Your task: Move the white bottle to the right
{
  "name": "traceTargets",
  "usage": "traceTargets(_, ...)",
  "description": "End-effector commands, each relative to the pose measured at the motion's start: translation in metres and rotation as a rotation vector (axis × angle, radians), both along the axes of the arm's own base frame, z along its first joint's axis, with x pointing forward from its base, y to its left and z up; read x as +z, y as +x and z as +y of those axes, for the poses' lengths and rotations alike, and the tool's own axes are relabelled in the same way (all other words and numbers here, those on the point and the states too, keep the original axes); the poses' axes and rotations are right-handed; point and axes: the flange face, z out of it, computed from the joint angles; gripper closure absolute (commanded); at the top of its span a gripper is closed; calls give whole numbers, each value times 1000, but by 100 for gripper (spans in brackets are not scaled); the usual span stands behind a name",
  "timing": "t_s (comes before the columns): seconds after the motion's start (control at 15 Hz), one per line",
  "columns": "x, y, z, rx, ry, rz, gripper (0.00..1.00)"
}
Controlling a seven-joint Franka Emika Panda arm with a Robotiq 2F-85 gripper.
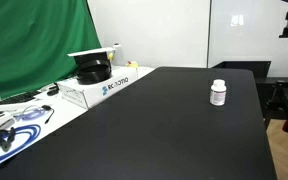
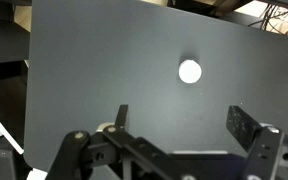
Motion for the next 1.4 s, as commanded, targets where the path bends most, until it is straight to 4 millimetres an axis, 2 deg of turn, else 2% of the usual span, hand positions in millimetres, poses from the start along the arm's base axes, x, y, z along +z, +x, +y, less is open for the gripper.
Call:
traceTargets(0.0,1,0,0,0,0,0,0)
traceTargets(0.73,-3,1,1,20,18,-25,0)
traceTargets(0.93,-26,1,1,15,59,-50,0)
traceTargets(1.33,-113,-3,5,61,93,-89,0)
